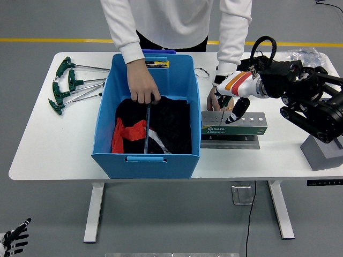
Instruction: Lift tool from toolbox,place it in box,lift tool from toolbox,place it in box
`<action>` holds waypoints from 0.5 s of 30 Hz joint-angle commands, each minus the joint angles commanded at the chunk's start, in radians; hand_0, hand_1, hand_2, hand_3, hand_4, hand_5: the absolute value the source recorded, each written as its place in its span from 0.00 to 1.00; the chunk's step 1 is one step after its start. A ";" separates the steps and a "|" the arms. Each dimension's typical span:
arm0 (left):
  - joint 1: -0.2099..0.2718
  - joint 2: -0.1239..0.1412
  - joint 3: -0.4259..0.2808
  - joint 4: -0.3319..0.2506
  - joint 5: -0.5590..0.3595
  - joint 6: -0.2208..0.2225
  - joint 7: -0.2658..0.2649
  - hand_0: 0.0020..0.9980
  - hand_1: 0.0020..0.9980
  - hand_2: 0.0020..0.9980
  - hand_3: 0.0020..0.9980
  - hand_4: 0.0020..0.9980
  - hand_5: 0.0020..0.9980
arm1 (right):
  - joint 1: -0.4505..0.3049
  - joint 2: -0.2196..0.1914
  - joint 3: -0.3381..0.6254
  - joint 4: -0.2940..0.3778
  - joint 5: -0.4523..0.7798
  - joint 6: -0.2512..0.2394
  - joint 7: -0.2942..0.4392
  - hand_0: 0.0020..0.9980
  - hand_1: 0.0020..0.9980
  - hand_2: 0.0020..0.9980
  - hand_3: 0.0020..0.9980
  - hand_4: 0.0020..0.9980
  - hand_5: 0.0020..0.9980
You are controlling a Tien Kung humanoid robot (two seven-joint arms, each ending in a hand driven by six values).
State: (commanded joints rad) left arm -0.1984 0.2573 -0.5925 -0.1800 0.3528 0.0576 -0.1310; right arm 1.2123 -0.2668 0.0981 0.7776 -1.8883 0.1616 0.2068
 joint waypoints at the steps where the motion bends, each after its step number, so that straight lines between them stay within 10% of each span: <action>1: 0.000 0.000 0.001 0.000 -0.001 0.000 0.000 0.73 0.69 0.73 0.73 0.82 0.67 | 0.000 0.000 -0.002 -0.001 -0.001 0.000 0.000 0.91 0.65 0.65 0.51 0.92 0.37; 15: -0.004 0.001 0.054 0.000 -0.054 -0.004 -0.015 0.73 0.69 0.73 0.73 0.82 0.67 | 0.000 0.013 -0.039 -0.009 -0.036 -0.017 0.013 0.90 0.57 0.55 0.46 0.88 0.35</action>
State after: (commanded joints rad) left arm -0.2025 0.2581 -0.5389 -0.1800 0.2993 0.0533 -0.1461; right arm 1.2123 -0.2540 0.0587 0.7683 -1.9238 0.1447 0.2198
